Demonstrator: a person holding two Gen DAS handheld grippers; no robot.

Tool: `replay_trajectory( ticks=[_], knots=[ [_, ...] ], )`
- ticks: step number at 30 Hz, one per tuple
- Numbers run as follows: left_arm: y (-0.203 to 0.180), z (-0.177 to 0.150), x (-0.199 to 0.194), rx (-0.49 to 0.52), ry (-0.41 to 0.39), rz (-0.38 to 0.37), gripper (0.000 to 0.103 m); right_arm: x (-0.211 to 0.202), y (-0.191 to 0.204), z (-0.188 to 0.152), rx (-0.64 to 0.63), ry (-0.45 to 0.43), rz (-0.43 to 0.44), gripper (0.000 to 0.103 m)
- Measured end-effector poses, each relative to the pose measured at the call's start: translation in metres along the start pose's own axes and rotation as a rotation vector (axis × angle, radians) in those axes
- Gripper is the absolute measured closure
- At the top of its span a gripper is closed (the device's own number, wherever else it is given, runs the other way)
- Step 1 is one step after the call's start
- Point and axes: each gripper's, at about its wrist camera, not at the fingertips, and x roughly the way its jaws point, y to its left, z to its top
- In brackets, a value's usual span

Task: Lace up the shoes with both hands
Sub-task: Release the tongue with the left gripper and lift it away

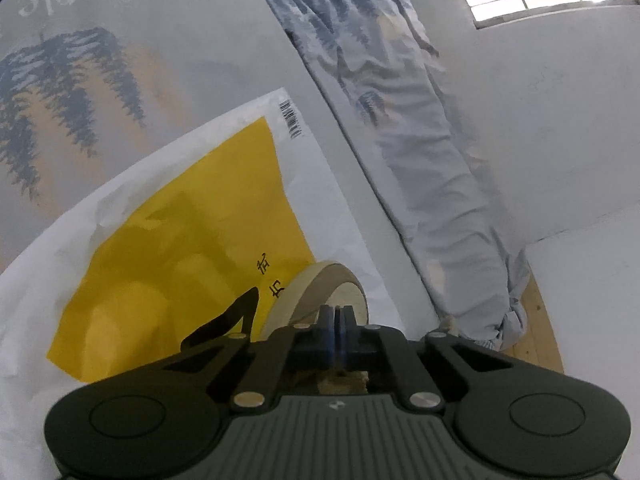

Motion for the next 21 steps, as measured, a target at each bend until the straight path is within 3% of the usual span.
replay_trajectory(
  ticks=[4, 13, 21],
  knots=[
    [0.000, 0.003, -0.001, -0.003, -0.002, -0.017, 0.103, 0.000, 0.001, 0.000, 0.003, 0.001, -0.008, 0.027],
    [-0.003, 0.026, -0.020, -0.009, -0.099, -0.076, 0.103, 0.002, 0.000, 0.001, 0.006, 0.011, -0.011, 0.027],
    [0.002, 0.050, -0.039, -0.020, -0.175, -0.085, 0.103, 0.002, -0.001, 0.001, 0.002, 0.016, -0.014, 0.027]
  ],
)
